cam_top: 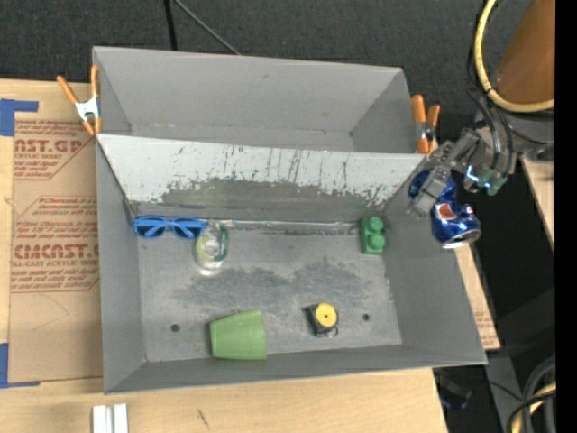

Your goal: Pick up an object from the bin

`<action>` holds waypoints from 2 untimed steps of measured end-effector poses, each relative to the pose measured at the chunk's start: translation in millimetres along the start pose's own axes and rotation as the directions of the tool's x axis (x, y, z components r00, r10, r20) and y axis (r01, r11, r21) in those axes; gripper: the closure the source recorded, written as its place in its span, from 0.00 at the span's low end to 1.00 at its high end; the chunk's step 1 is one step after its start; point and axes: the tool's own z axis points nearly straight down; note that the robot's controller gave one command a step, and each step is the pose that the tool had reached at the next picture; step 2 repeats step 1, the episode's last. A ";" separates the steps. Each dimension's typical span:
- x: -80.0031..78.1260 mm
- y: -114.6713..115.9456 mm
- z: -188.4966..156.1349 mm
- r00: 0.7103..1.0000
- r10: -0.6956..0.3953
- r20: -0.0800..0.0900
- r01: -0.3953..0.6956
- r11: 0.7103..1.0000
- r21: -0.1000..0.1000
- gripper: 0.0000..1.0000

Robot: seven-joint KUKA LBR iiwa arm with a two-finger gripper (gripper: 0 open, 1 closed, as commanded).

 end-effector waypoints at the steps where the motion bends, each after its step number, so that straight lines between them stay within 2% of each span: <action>1: 15.4 5.6 141.8 0.984 -0.177 -0.016 0.177 0.984 0.005 1.00; 2: 15.4 5.6 141.8 0.984 -0.177 -0.016 0.177 0.984 0.005 1.00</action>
Offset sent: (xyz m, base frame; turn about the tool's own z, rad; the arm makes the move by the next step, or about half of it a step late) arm -0.0077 0.0116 -0.1375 -0.1768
